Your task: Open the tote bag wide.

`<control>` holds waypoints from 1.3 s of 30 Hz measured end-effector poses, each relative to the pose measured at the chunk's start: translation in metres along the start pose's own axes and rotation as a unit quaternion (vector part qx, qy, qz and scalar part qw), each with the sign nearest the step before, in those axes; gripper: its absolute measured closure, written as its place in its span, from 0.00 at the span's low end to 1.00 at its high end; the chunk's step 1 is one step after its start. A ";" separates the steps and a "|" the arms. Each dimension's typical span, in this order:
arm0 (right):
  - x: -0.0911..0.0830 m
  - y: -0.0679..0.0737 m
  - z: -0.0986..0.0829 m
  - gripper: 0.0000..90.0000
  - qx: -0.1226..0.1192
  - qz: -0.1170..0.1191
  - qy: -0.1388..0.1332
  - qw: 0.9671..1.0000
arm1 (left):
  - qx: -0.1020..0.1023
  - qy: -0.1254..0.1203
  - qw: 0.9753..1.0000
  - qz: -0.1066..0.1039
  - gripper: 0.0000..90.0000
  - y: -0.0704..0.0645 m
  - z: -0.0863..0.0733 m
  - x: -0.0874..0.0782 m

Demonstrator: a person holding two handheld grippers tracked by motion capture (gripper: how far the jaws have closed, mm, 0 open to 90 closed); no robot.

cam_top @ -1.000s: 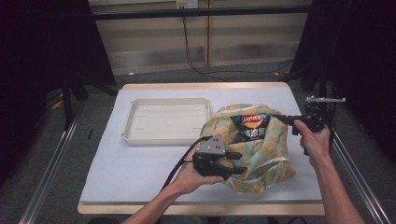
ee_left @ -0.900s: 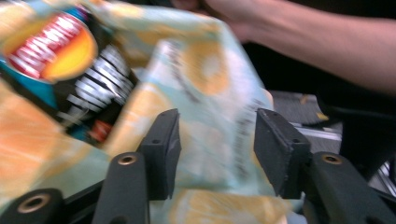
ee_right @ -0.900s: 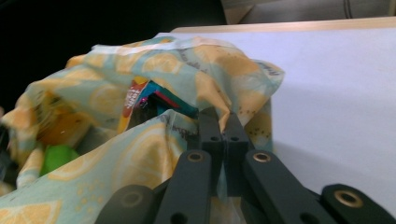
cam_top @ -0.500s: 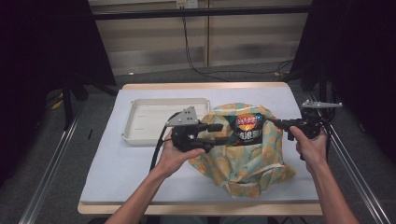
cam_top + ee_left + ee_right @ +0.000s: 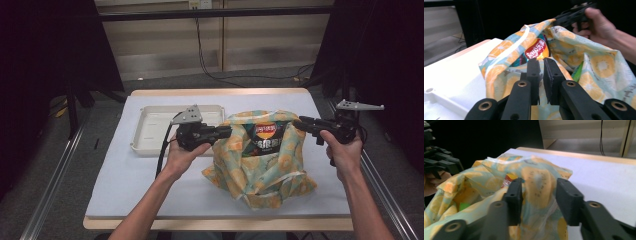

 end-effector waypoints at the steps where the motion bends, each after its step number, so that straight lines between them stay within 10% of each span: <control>1: -0.002 0.002 0.003 0.60 -0.002 0.001 -0.004 1.000 | 0.001 0.003 1.000 0.002 0.91 0.001 0.000 -0.001; 9: -0.006 0.020 0.020 0.66 -0.031 0.022 -0.018 0.999 | -0.010 -0.005 1.000 0.025 0.78 0.012 0.002 -0.006; 17: 0.021 0.030 0.019 0.73 -0.047 0.042 0.028 0.998 | -0.023 0.017 0.998 0.052 0.61 0.027 -0.002 0.010; 22: 0.032 0.021 0.012 0.64 -0.053 0.019 0.061 0.997 | -0.023 0.038 0.998 0.052 0.79 0.033 -0.003 0.023; 24: 0.033 0.018 0.010 0.61 -0.052 0.016 0.064 0.997 | -0.023 0.035 0.998 0.046 0.96 0.032 -0.001 0.027; 28: 0.034 0.017 0.003 0.55 -0.052 0.004 0.081 0.995 | -0.011 0.044 0.998 0.050 1.00 0.027 0.000 0.028; 35: 0.031 0.040 -0.002 0.58 -0.069 0.042 0.069 0.994 | -0.004 0.013 0.999 0.053 0.66 0.009 0.006 0.008; 39: 0.032 0.058 -0.007 0.66 -0.072 0.075 0.067 0.992 | 0.008 -0.002 1.000 0.025 0.67 -0.013 0.009 -0.002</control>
Point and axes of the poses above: each handheld gripper's, and its own axes: x roughly forward along the jaws, z roughly out of its top, y roughly to its left, the point moved 4 cm from there along x, roughly forward along the jaws, and after that the axes turned 5 degrees about -x, right-handed, at the moved point
